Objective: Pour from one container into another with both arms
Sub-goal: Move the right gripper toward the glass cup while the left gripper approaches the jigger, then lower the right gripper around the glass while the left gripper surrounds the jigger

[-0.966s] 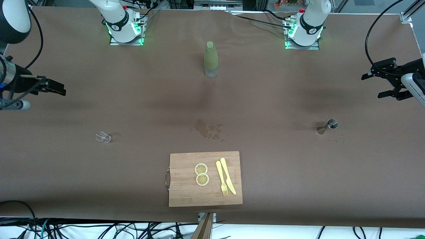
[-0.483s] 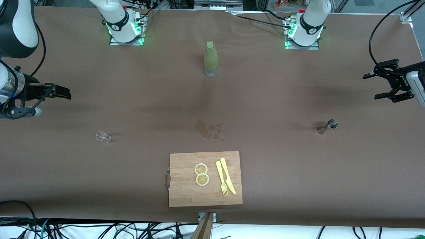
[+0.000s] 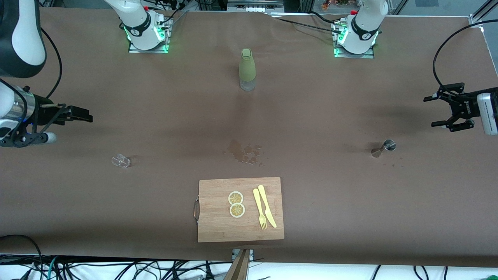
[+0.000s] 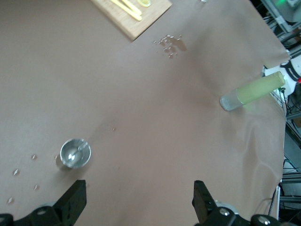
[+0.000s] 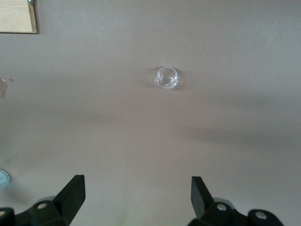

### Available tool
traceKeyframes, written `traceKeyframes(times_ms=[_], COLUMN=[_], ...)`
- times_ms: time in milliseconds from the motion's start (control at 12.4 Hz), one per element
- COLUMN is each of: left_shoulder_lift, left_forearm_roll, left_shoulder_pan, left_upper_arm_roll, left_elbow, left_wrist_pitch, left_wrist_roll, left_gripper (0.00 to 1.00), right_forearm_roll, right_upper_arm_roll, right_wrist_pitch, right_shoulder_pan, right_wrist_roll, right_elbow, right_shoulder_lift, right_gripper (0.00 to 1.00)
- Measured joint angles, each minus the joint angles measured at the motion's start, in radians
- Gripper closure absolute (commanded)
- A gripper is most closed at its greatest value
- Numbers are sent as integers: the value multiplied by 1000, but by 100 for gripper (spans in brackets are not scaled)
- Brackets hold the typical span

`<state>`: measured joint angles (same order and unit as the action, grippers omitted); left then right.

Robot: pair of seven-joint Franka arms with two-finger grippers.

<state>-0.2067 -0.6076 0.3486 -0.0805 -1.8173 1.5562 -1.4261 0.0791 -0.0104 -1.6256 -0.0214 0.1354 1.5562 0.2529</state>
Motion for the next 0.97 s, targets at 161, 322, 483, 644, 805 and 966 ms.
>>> traceKeyframes(times_ms=[161,322,483,644,805,966], left_shoulder_lift=[-7,-27,-64,-102,-128,-149], left_forearm_roll=[-11,-47,-60,-65,-108,-153], left_shoulder_pan=[0,18,66,108,119,119], left_upper_arm_roll=[1,1,0,0,1,3], left_elbow=[-1,-15,-22,-23,-26,-30], left_wrist_pitch=[0,0,-16,-36,-42,-42], left_wrist_roll=[-26,-84,-132,-162,-216,-282], left_gripper=[0,0,0,0,0,0], right_forearm_roll=[2,6,39,66,119,220], right_upper_arm_roll=[0,0,-1,-4,-4,-4], right_wrist_pitch=[-33,-54,-65,-118,-179,-242], right_shoulder_pan=[0,-5,-39,-82,-112,-143], right_wrist_roll=[42,126,233,337,446,578], right_elbow=[0,1,6,32,69,115], right_shoulder_lift=[24,50,82,103,109,109], right_gripper=[0,0,0,0,0,0])
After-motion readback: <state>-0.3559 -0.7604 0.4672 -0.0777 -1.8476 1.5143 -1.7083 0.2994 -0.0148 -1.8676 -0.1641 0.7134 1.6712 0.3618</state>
